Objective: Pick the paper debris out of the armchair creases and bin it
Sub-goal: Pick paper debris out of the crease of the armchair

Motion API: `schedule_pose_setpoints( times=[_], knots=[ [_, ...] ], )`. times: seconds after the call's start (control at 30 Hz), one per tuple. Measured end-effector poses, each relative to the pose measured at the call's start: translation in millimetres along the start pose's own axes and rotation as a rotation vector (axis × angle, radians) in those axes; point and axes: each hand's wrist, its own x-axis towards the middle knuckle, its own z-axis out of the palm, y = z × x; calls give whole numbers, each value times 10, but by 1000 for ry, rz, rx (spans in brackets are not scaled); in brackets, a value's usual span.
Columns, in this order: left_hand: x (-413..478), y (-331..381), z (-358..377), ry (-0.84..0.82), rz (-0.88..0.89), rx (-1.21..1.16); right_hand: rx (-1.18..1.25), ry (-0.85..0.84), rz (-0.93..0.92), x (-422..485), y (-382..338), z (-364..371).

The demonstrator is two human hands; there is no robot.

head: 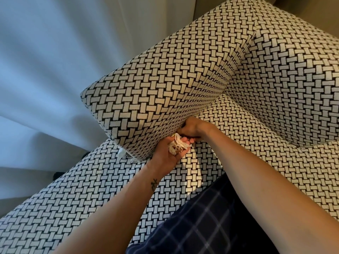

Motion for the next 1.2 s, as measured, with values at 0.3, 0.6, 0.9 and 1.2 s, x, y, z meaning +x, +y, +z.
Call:
schedule_pose_setpoints(
  times=[0.3,0.6,0.9,1.2],
  knots=[
    [-103,-4,-157,-47,48,-26,79,-139,62,136,19,-113],
    [-110,-20,-204,-51,60,-1,202,-142,56,155,88,-51],
    [-161,-10,-149,-34,48,35,269,70,-92,60,224,103],
    [-190,-5,-153,-62,58,94,558,161,-252,-250,404,202]
  ],
)
